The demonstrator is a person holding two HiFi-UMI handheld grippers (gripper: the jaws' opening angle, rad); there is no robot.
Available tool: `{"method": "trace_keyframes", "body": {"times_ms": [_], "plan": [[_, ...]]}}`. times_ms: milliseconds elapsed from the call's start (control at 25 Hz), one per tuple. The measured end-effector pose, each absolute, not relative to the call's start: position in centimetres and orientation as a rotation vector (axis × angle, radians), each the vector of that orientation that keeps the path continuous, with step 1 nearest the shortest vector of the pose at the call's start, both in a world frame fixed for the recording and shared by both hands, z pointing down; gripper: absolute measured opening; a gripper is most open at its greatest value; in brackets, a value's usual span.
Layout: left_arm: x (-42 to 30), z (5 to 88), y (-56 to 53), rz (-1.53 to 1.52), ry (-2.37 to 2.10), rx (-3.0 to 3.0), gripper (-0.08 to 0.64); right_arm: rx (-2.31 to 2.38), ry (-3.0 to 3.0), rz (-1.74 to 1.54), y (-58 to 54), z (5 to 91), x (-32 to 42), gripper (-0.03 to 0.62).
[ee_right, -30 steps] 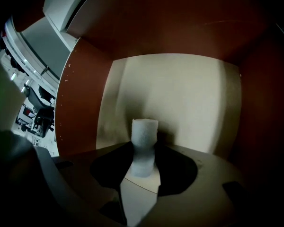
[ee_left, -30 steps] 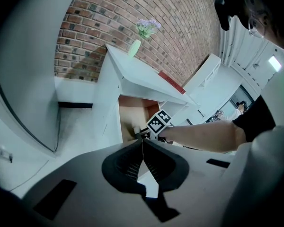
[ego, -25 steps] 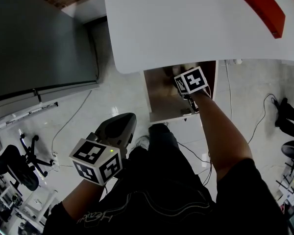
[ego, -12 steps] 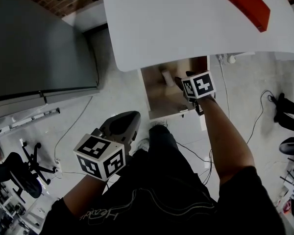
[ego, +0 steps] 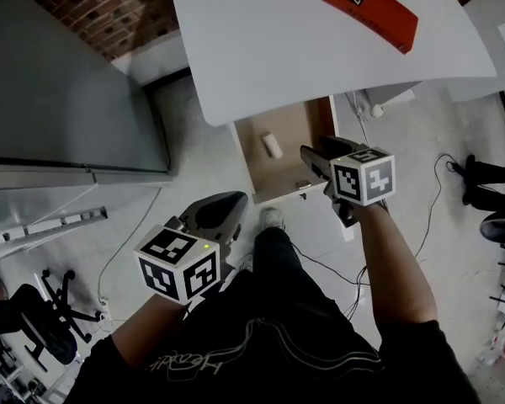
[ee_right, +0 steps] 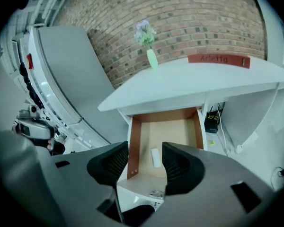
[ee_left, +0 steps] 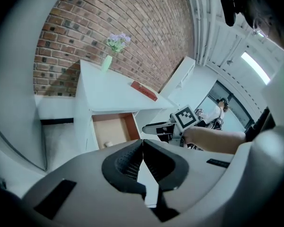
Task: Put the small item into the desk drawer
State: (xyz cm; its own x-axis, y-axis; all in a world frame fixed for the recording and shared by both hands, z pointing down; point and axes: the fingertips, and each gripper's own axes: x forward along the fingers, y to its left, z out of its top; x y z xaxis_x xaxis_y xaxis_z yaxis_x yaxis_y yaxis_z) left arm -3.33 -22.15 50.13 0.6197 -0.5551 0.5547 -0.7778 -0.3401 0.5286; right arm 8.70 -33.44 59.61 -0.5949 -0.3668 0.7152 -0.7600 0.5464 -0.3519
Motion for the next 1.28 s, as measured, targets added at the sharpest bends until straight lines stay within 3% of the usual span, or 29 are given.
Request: {"method": "trace_keyframes", "body": {"times_ms": [280,600,960,1120,1280], "plan": [[-2.9,42.9,-18.6,0.298,-0.992,2.153,0.021,0.941,-2.505,0.814,-26.6,43.8,7.2,0.213],[-1.8,34.0,-13.0,0.216,-0.901,2.284,0.021,0.934,-2.650,0.654,-16.1,33.0,6.4,0.172],[0.0,25.0,-7.2,0.166,-0.771,2.523,0.021,1.003,-2.858,0.502,-7.8,24.2,5.7,0.117],[0.5,23.4,-5.5,0.136,-0.739,2.585,0.021,0.990,-2.888,0.418,-5.4,22.5,5.4,0.067],[0.9,22.6,-3.9,0.127,-0.710,2.611,0.021,0.941,-2.923,0.425,-3.5,21.8,4.9,0.057]]}}
